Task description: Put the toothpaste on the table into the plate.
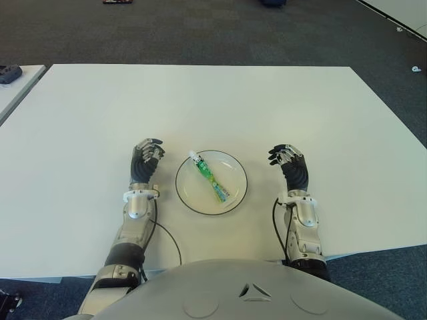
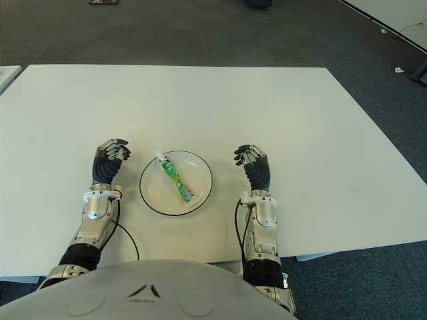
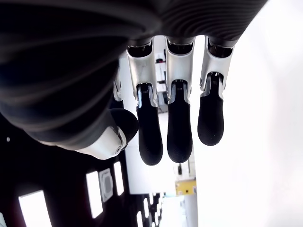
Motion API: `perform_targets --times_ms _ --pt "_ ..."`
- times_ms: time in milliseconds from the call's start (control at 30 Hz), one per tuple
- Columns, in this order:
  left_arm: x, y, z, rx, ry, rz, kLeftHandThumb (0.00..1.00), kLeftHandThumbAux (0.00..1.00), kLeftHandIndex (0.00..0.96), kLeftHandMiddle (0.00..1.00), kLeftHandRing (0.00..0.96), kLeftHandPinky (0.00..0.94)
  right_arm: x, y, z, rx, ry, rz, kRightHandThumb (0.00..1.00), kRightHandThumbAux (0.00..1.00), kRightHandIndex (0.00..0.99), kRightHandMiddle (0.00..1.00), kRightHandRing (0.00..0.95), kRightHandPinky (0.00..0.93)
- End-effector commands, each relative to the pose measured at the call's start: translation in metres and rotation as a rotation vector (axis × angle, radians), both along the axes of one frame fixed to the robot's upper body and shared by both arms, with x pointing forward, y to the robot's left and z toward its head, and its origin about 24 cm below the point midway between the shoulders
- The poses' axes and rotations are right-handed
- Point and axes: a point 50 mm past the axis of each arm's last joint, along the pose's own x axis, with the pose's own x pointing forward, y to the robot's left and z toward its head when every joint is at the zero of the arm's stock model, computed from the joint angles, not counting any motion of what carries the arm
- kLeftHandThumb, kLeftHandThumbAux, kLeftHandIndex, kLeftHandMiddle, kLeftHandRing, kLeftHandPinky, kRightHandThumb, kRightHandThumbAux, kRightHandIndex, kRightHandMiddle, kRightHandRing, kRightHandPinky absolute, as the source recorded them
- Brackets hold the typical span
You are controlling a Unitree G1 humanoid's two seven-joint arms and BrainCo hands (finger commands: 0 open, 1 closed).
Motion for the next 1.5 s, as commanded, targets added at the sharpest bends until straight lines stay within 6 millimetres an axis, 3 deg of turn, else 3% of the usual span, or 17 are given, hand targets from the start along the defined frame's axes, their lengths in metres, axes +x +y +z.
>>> perform_targets --times_ms 33,467,933,1500 --pt "-0.004 0.003 -0.007 -0.004 0.029 0.017 0.704 0.716 0.432 0.58 0.587 0.559 0.002 0.002 -0.004 -0.002 0.028 -0.011 0.709 0.726 0.433 0.509 0.519 0.525" --pt "-0.007 0.007 -0.008 -0.004 0.058 0.032 0.704 0.716 0.432 0.568 0.572 0.543 0.003 0.005 -0.011 -0.049 0.055 -0.01 0.709 0.727 0.433 0.503 0.51 0.52" --pt "-0.006 0.0 -0.014 -0.028 0.095 0.04 0.705 0.716 0.431 0.564 0.566 0.527 0.013 0.009 -0.038 -0.09 0.207 0.058 0.708 0.728 0.432 0.482 0.493 0.528" --pt "-0.006 0.001 -0.015 -0.011 0.101 0.046 0.704 0.716 0.431 0.553 0.551 0.529 0.017 0.013 -0.041 -0.084 0.221 0.062 0.708 0.73 0.431 0.485 0.513 0.563"
